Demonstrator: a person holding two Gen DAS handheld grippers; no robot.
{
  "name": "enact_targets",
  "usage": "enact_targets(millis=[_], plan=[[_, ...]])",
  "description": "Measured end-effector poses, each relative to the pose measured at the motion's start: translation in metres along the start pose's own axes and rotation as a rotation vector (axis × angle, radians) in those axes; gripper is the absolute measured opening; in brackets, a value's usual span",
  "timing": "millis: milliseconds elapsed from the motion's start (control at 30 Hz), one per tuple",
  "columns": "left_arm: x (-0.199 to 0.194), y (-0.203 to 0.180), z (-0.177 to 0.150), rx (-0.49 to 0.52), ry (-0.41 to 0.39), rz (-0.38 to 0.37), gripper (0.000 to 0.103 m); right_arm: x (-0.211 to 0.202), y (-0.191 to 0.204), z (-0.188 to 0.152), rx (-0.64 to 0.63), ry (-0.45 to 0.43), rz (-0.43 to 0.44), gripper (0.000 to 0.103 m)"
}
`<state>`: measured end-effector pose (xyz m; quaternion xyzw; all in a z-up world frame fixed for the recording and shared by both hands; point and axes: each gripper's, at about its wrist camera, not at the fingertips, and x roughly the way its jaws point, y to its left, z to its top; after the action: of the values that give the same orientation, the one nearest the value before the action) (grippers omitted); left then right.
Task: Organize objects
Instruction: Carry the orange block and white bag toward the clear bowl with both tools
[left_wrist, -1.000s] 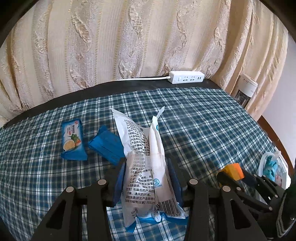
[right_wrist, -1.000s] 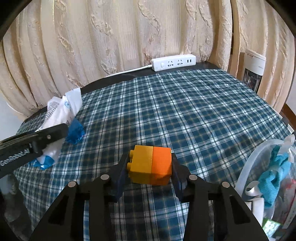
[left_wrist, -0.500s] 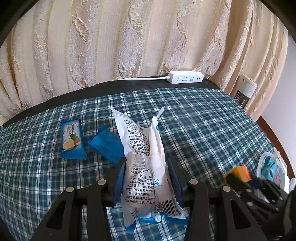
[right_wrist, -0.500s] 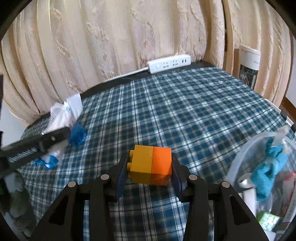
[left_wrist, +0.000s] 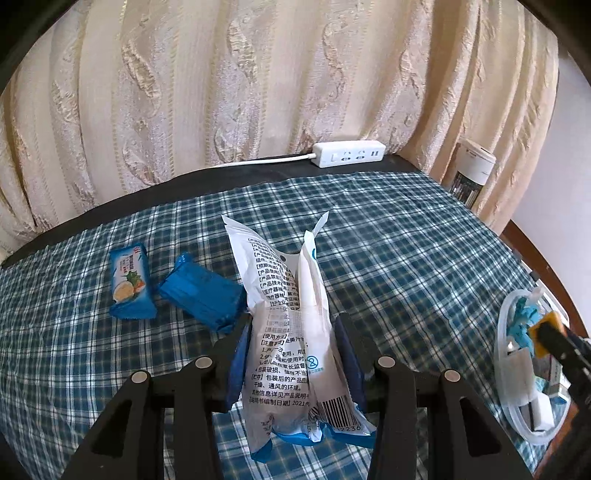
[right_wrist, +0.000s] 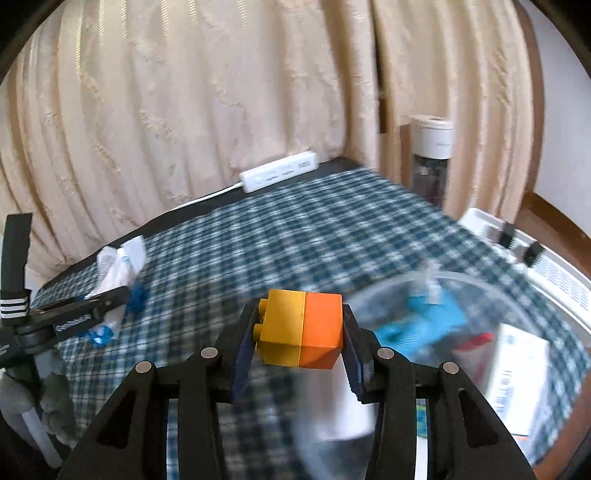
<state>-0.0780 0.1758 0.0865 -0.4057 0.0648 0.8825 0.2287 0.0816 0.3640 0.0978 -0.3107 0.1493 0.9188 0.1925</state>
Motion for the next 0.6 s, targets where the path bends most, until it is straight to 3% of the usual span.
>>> enact_targets(millis=[300,600], plan=[[-0.006,-0.014,-0.003,0.034,-0.011,-0.015,0.047,-0.016,-0.056,-0.002,0.052,0.001,-0.136,0.044],[-0.009,-0.023,-0.006,0.059,-0.012,-0.030,0.047,-0.011,-0.072,-0.004,0.050,0.012,-0.188,0.044]])
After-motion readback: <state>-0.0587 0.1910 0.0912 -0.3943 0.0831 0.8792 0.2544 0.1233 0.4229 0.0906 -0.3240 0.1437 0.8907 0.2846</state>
